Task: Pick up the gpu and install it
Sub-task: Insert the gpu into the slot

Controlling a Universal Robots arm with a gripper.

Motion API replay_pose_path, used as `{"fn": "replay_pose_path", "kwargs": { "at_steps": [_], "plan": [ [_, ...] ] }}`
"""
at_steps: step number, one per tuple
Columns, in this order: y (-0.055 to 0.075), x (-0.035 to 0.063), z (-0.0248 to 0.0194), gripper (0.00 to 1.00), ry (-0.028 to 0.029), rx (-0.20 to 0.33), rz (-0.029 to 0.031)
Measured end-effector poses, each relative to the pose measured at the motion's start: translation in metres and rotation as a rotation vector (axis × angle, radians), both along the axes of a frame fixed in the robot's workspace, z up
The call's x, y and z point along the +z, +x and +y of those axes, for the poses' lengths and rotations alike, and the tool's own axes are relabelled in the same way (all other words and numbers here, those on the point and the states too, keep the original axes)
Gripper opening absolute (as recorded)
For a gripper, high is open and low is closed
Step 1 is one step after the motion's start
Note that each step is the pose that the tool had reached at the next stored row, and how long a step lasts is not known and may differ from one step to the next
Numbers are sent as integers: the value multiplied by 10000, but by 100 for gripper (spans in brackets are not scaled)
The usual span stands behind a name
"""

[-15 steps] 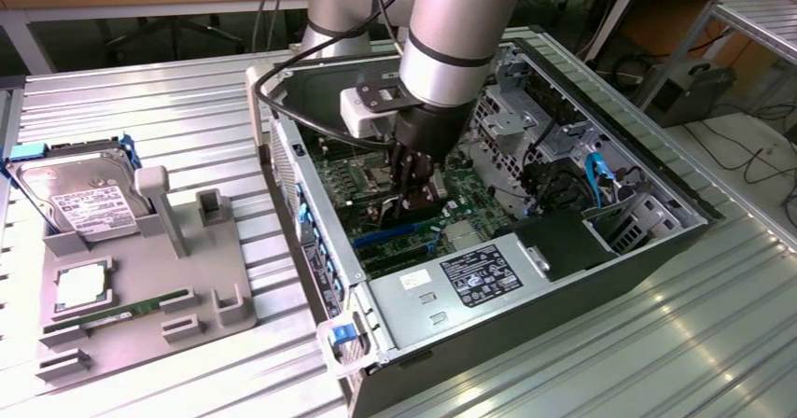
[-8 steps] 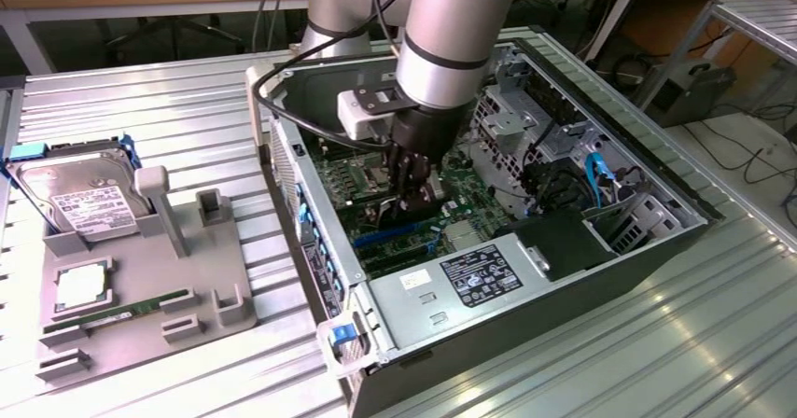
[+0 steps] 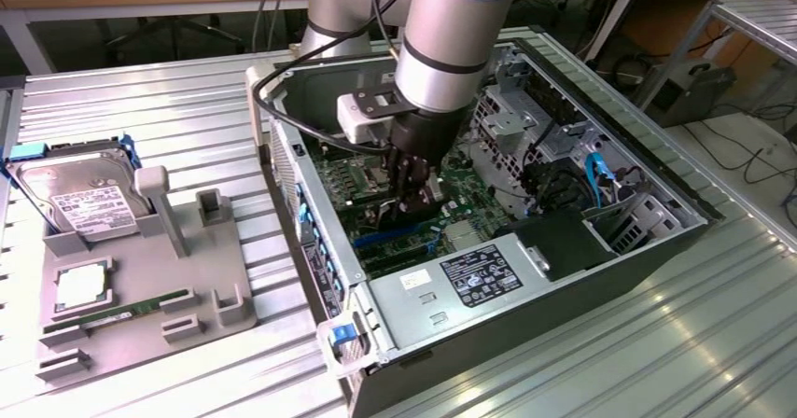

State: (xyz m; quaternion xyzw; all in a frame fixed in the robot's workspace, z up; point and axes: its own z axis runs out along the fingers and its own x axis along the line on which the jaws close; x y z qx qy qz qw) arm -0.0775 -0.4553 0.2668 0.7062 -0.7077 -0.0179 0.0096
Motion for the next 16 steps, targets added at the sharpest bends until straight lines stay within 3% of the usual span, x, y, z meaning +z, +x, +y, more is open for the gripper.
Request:
{"fn": "replay_pose_path", "kwargs": {
  "at_steps": [16],
  "plan": [
    [-32,-57,-20,26,2,3,-16]
  ]
}}
